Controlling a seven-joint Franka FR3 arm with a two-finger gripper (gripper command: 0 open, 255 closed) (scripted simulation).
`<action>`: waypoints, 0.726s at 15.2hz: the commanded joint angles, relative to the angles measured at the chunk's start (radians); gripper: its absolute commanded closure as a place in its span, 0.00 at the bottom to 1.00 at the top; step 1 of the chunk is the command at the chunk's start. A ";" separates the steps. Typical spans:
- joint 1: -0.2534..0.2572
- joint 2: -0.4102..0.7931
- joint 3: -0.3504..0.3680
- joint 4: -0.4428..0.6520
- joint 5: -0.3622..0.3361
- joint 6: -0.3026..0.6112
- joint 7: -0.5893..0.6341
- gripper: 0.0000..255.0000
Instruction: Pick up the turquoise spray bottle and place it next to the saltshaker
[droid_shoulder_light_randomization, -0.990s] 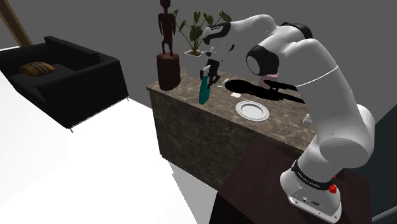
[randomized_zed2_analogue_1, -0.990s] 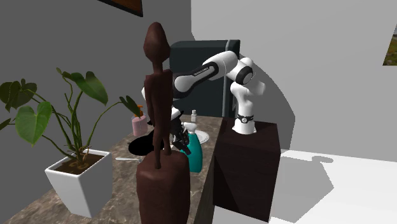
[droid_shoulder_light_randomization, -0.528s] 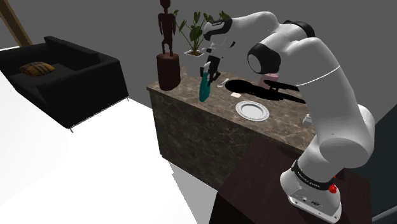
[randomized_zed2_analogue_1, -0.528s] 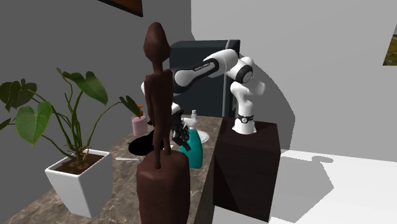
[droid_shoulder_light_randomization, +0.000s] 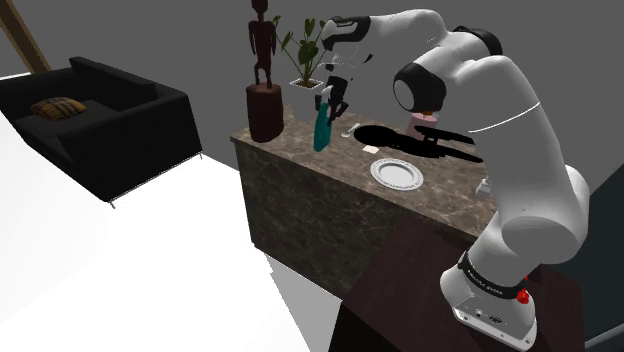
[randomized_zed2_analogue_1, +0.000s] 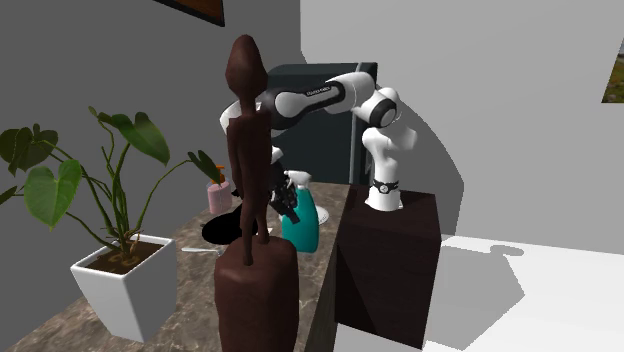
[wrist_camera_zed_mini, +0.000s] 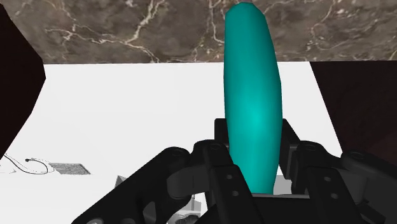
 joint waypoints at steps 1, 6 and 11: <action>-0.004 -0.007 -0.001 0.018 -0.002 -0.020 0.012 1.00; -0.018 -0.018 -0.002 0.069 -0.005 -0.069 0.041 1.00; -0.038 -0.022 0.000 0.133 -0.004 -0.123 0.073 1.00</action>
